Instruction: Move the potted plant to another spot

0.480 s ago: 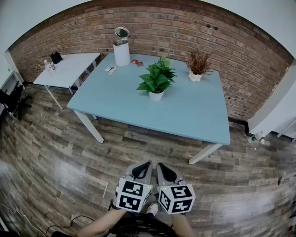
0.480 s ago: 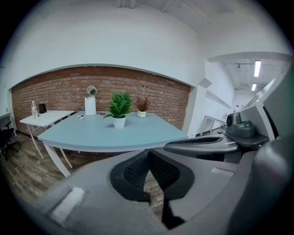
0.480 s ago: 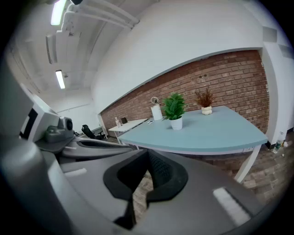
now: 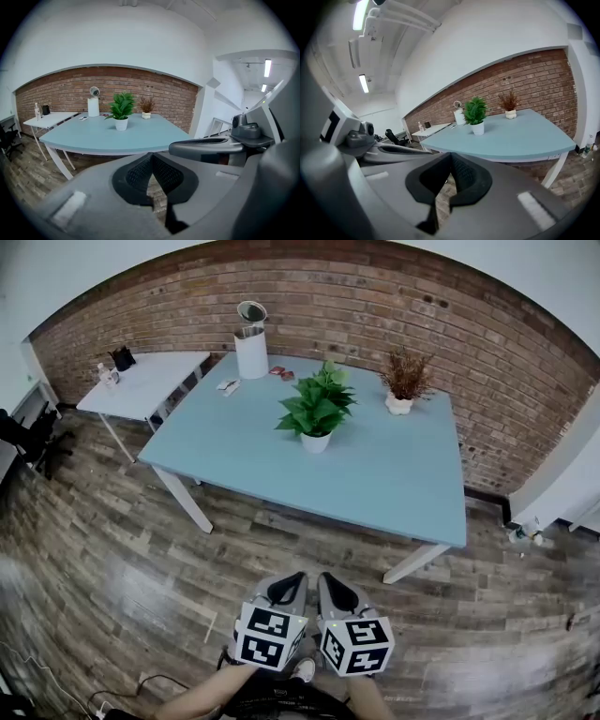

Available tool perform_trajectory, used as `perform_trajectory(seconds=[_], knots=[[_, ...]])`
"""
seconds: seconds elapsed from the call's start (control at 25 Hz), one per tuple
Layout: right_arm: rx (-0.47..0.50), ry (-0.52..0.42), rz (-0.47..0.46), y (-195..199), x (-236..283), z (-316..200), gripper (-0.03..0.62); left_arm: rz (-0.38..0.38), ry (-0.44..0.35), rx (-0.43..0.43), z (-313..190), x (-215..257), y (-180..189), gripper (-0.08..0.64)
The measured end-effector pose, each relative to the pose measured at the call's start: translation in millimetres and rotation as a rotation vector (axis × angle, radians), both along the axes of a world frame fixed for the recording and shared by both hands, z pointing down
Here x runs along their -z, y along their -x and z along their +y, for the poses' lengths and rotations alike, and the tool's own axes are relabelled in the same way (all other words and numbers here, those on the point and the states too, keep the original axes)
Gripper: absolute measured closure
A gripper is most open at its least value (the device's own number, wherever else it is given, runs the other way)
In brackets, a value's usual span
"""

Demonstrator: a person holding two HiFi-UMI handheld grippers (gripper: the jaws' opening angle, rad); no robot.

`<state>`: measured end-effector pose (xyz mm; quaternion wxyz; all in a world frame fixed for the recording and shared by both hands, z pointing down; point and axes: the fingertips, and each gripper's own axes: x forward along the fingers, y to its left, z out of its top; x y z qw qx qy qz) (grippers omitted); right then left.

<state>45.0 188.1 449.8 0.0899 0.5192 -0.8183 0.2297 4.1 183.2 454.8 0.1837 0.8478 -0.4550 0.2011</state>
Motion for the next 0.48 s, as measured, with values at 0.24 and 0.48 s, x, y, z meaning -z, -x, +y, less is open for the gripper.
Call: perform_trajectory(seconds=[0.24,0.48], knots=[[0.014,-0.014,-0.007,-7,-2,-19,0.588,0.009,0.003,0.017,-16,-3,-7,0.558],[0.017,-0.019,0.035,-15,-8,-59,0.584,0.031,0.009,0.025,-53,-9,-10,0.558]])
